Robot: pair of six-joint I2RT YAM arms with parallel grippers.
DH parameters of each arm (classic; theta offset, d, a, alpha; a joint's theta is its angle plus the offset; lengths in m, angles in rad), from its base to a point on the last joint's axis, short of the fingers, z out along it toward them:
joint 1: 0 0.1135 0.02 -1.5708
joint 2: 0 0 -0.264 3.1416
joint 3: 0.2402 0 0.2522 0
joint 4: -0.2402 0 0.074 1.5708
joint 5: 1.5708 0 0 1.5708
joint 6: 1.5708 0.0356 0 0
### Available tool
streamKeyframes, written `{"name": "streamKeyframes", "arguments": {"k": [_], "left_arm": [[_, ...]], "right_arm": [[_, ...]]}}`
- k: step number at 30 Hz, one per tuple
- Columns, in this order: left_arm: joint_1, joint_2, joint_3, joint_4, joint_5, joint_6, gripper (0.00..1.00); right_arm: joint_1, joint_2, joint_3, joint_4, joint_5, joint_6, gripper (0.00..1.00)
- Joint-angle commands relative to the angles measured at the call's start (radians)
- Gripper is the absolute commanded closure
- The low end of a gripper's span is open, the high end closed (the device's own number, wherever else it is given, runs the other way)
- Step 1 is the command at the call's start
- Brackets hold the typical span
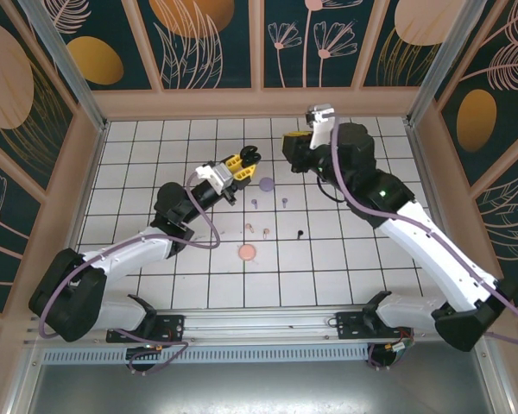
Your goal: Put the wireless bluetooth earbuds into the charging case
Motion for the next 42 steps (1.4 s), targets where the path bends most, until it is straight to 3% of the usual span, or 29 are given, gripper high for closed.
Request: {"name": "streamKeyframes", "arguments": {"k": [1, 22, 42], "left_arm": [[-0.020, 0.022, 0.053, -0.009, -0.024, 0.084, 1.00], [-0.044, 0.087, 0.125, 0.014, -0.004, 0.005, 1.00], [-0.045, 0.078, 0.129, 0.000, 0.028, -0.013, 1.00]], "right_arm": [[0.008, -0.036, -0.056, 0.190, -0.095, -0.030, 0.82], [0.011, 0.007, -0.149, 0.300, -0.229, 0.030, 0.83], [0.019, 0.062, -0.161, 0.282, -0.208, 0.017, 0.84]]}}
